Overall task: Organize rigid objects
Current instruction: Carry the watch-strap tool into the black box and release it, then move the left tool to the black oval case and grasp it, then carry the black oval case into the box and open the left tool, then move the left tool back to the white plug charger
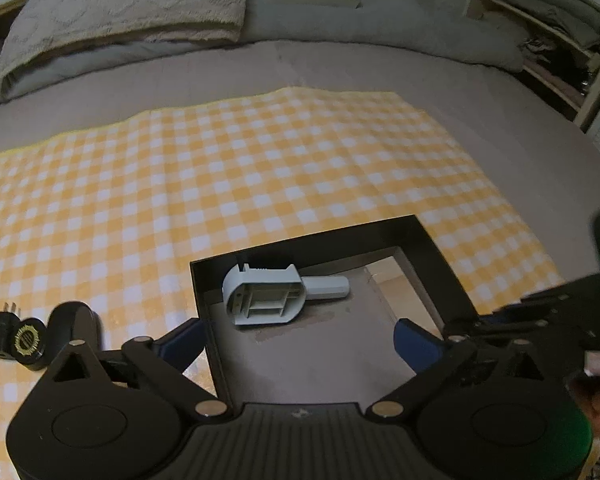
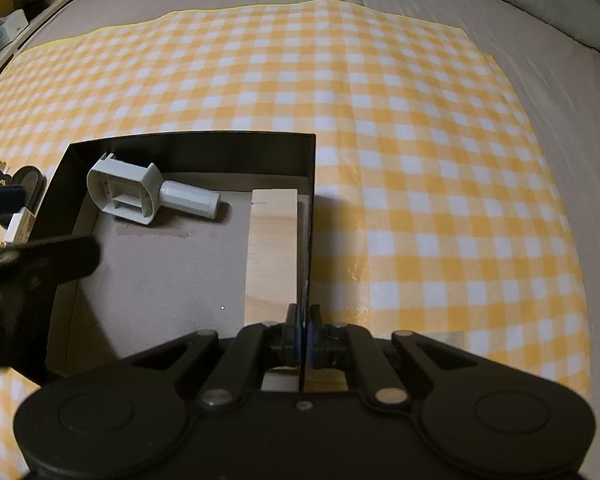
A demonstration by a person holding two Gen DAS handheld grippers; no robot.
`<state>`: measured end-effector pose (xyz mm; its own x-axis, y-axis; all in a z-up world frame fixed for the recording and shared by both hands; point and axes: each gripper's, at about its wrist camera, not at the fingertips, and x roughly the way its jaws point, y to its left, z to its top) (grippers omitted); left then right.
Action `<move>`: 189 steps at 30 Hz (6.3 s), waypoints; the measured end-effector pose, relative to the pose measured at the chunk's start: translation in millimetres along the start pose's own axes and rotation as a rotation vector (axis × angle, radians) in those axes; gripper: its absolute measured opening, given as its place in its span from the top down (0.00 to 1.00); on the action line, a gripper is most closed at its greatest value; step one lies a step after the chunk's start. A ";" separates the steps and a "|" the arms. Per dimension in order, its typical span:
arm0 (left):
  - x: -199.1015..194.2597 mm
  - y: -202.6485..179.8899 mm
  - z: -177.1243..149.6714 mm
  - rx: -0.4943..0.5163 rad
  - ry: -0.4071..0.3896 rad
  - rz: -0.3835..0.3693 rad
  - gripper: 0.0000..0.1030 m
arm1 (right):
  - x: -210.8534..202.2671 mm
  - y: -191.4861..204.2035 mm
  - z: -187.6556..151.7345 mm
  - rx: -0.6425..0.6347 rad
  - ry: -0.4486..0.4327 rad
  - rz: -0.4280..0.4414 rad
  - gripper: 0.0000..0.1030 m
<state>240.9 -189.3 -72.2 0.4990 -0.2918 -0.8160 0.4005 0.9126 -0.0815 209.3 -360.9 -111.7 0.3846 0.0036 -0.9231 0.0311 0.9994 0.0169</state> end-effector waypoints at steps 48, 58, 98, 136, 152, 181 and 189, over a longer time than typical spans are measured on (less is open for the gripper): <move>36.1 202.2 -29.9 -0.364 0.168 0.049 0.22 | 0.6 0.0 0.8 0.000 -0.003 0.002 0.96; 50.1 194.7 -14.8 -0.326 0.136 0.146 0.45 | 0.1 -0.8 0.0 0.001 -0.004 0.007 0.96; -23.9 65.5 -3.5 -0.282 -0.012 -0.148 0.47 | 3.9 0.2 0.2 -0.015 -0.003 -0.001 0.96; -27.9 26.0 -19.4 -0.104 0.029 -0.070 0.00 | 6.9 1.0 -0.1 -0.023 0.005 -0.002 0.96; -25.9 86.8 -38.9 -0.159 0.062 0.062 0.00 | 6.4 1.7 -0.6 -0.023 0.005 -0.004 0.96; 6.5 144.9 -63.0 -0.159 0.194 0.096 0.48 | 5.7 5.0 -1.1 -0.028 0.005 -0.006 0.96; 8.3 136.9 -64.8 -0.076 0.198 0.060 0.50 | 5.6 5.5 -1.0 -0.027 0.005 -0.004 0.96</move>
<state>250.0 -48.2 -127.2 0.3562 -0.1811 -0.9167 0.3117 0.9479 -0.0661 210.7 -355.3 -117.2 0.3796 -0.0007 -0.9252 0.0075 1.0000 0.0023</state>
